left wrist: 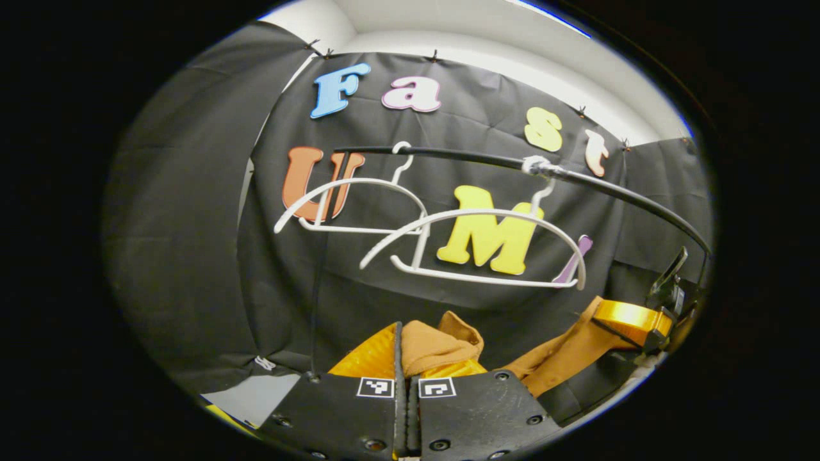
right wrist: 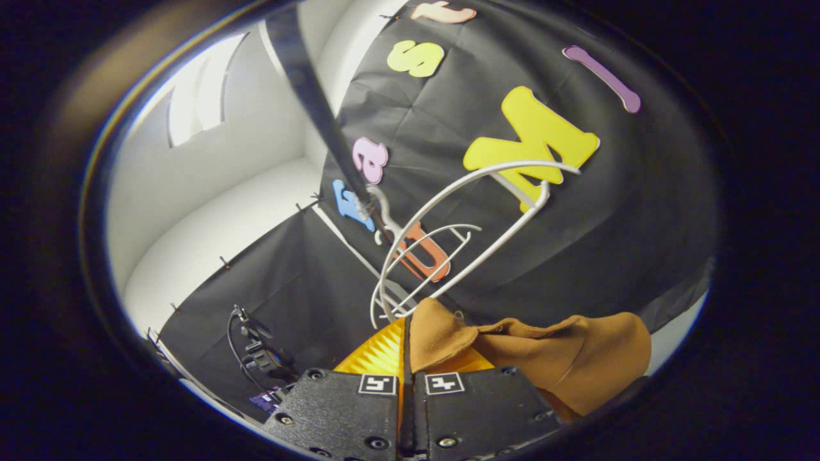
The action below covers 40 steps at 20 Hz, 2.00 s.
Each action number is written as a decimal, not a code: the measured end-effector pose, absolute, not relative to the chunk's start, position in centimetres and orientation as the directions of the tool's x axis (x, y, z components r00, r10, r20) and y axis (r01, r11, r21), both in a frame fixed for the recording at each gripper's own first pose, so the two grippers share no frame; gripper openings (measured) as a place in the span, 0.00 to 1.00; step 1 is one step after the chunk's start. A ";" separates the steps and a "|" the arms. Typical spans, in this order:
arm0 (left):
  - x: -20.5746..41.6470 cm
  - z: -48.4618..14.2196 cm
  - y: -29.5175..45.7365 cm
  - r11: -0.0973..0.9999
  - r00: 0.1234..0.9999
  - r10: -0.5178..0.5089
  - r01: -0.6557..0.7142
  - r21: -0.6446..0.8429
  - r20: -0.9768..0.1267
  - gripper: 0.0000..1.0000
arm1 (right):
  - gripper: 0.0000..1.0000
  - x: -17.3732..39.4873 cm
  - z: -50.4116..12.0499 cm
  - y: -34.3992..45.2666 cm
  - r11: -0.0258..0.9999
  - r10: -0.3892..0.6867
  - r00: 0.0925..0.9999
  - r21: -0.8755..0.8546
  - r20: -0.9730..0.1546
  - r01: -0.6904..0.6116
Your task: Grasp the clothes on the hanger with both hands and then place them into the laundry hamper below.
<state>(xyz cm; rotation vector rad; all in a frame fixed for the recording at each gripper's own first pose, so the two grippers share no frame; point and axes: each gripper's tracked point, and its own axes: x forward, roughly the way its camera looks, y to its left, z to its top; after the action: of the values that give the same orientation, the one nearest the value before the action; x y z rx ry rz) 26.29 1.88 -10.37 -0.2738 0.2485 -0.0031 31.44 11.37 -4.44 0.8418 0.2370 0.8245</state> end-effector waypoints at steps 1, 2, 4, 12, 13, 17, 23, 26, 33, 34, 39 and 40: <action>25.6 -9.9 1.3 0.964 0.970 -0.052 -0.013 -0.267 -0.238 0.05 | 0.04 29.8 -3.4 10.8 0.386 0.740 0.661 0.727 0.124 -0.568; 25.1 -9.6 0.9 0.965 0.969 -0.068 0.004 -0.264 -0.236 0.05 | 0.03 29.0 -3.2 11.8 0.388 0.749 0.650 0.714 0.124 -0.583; 23.7 -9.5 0.2 0.967 0.966 -0.095 0.032 -0.253 -0.242 0.05 | 0.04 27.3 -3.0 13.9 0.385 0.770 0.628 0.702 0.113 -0.599; 19.7 -13.9 -0.5 0.973 0.936 -0.139 0.068 -0.219 -0.325 0.05 | 0.04 23.2 -8.3 21.4 0.419 0.832 0.554 0.678 -0.020 -0.604; 19.3 -15.0 -0.1 0.976 0.931 -0.129 0.058 -0.211 -0.342 0.05 | 0.04 22.8 -9.6 22.1 0.432 0.834 0.551 0.675 -0.044 -0.599; 17.6 -20.5 0.6 0.968 0.905 -0.134 0.033 -0.249 -0.404 0.05 | 0.04 21.8 -15.4 22.5 0.463 0.841 0.520 0.699 -0.152 -0.544; 14.2 -32.0 -0.1 0.952 0.824 -0.120 -0.062 -0.300 -0.554 0.00 | 0.04 20.8 -26.6 22.7 0.579 0.805 0.456 0.666 -0.379 -0.469; 12.7 -37.1 -0.6 0.945 0.769 -0.112 -0.113 -0.306 -0.630 0.00 | 0.04 20.8 -31.3 22.8 0.625 0.777 0.413 0.658 -0.475 -0.419; 9.5 -45.2 -2.5 0.930 0.648 -0.124 -0.188 -0.315 -0.752 0.05 | 0.04 19.3 -40.4 20.9 0.741 0.669 0.325 0.571 -0.668 -0.353; 9.1 -46.1 -2.5 0.930 0.631 -0.122 -0.197 -0.310 -0.766 0.05 | 0.04 19.1 -41.5 20.6 0.755 0.654 0.313 0.564 -0.689 -0.335; 6.5 -49.0 -1.4 0.933 0.544 -0.105 -0.235 -0.272 -0.832 0.01 | 0.04 19.4 -46.5 19.0 0.817 0.573 0.270 0.513 -0.774 -0.263; 6.2 -49.2 -1.0 0.936 0.536 -0.095 -0.240 -0.259 -0.839 0.00 | 0.04 19.7 -46.8 18.5 0.825 0.561 0.266 0.504 -0.784 -0.256</action>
<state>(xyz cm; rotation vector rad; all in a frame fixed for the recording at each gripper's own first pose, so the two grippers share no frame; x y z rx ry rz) 6.24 -1.05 -49.18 -0.3664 1.0080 0.0881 19.68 18.49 -46.84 0.3009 1.1797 0.5632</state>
